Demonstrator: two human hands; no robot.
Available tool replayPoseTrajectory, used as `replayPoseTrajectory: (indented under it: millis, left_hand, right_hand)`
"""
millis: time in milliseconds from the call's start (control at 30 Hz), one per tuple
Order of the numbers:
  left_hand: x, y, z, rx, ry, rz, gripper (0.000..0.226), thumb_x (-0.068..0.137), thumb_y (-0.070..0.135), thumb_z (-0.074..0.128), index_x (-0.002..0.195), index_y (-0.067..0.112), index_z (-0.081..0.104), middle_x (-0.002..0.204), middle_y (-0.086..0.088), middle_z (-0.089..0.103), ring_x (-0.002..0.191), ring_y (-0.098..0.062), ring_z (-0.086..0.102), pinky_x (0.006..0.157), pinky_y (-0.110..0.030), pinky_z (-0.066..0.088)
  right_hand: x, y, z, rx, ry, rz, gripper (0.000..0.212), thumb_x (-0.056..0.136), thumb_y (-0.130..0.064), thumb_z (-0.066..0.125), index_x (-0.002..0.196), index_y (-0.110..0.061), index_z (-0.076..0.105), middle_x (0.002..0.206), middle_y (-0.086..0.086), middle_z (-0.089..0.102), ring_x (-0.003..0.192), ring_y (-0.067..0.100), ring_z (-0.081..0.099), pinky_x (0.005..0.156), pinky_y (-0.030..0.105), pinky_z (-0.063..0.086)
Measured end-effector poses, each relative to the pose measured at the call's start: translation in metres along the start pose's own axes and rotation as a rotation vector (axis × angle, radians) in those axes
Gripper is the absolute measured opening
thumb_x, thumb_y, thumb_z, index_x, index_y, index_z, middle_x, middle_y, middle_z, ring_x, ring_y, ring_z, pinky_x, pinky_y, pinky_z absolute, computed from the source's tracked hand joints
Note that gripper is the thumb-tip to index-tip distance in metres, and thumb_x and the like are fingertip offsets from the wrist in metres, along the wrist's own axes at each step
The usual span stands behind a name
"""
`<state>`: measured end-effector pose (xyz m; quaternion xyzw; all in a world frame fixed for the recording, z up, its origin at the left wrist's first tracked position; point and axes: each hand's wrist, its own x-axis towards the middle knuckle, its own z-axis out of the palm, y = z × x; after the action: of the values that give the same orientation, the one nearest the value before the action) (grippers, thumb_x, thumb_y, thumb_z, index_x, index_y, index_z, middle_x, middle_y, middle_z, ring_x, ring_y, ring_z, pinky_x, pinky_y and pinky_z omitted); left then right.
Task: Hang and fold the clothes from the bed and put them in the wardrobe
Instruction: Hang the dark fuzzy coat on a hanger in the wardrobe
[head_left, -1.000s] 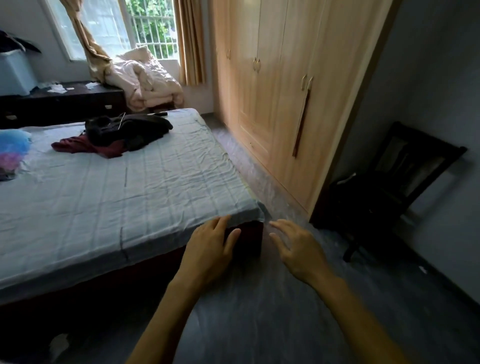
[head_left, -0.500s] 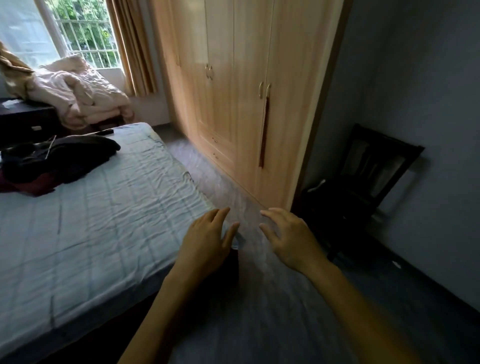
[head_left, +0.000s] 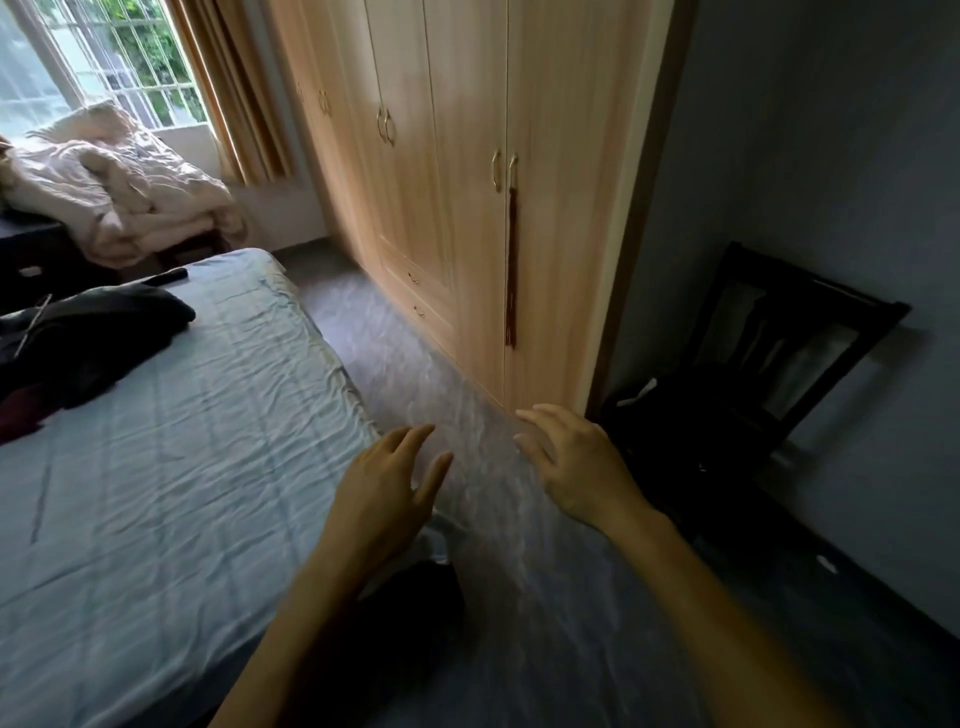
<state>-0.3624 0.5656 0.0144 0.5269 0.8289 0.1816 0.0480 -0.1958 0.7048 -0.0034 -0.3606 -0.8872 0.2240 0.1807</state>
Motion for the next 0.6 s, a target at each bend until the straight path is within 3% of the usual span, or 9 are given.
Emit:
replayPoseTrajectory:
  millis: [367,600]
  left_hand:
    - [0.199,-0.035,0.044,-0.089,-0.028,-0.04,0.06,0.092,0.058,0.028,0.142,0.026,0.035,0.145,-0.001,0.042,0.128,-0.019,0.044,0.108,-0.041,0.036]
    - [0.31,-0.068,0.053,-0.133,0.035,-0.021,0.053,0.095,0.051,0.035,0.138,0.021,0.044,0.138,-0.003,0.05,0.12,-0.018,0.049,0.104,-0.035,0.037]
  right_hand:
    - [0.191,0.038,0.039,-0.038,-0.092,0.008,0.043,0.097,-0.046,0.04,0.135,-0.027,0.047,0.141,-0.005,0.046,0.127,0.013,0.043,0.108,0.036,0.035]
    - [0.307,0.049,0.036,-0.139,-0.099,-0.027,0.043,0.098,-0.045,0.037,0.137,-0.027,0.046,0.139,-0.006,0.047,0.124,0.012,0.044,0.105,0.03,0.033]
